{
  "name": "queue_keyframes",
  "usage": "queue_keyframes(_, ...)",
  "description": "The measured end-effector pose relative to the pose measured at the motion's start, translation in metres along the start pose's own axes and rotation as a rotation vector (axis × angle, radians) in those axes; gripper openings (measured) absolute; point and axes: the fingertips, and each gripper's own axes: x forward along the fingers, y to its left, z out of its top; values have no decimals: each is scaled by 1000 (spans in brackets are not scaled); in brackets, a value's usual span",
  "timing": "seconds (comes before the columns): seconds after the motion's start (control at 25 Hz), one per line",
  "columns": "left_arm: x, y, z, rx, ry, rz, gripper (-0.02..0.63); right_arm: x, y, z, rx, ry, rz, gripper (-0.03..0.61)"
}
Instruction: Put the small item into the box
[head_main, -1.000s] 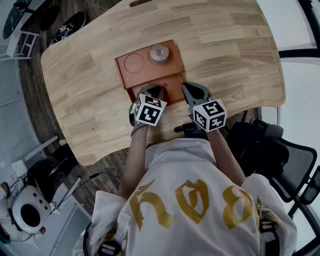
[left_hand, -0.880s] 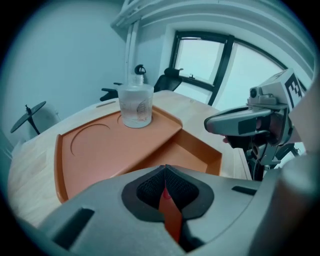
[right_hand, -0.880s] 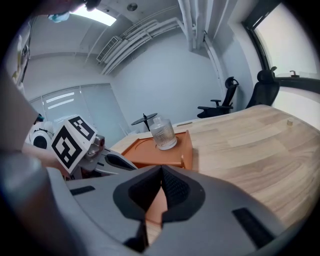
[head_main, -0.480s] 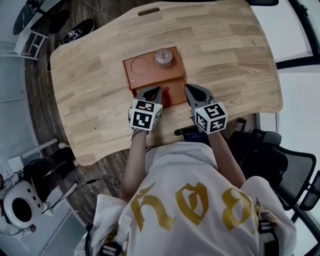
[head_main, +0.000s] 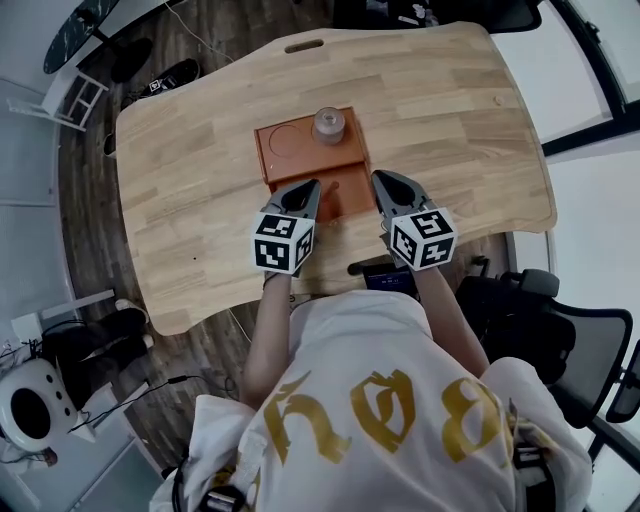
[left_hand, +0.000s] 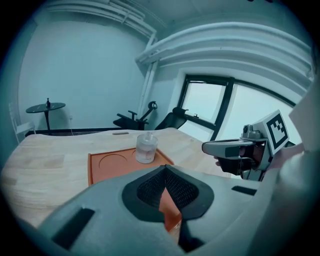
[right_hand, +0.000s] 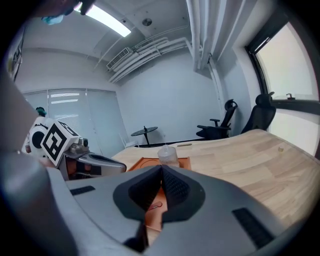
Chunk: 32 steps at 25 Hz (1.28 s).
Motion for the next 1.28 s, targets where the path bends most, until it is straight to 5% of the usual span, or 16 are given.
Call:
queue_keyframes(0.56, -66, -15, 35, 77, -199, 61, 9, -33, 35, 31, -49, -117, -15, 12)
queue_keyframes(1.28, -81, -11, 37, 95, -226, 113, 9, -41, 44, 25, -54, -112, -16, 12)
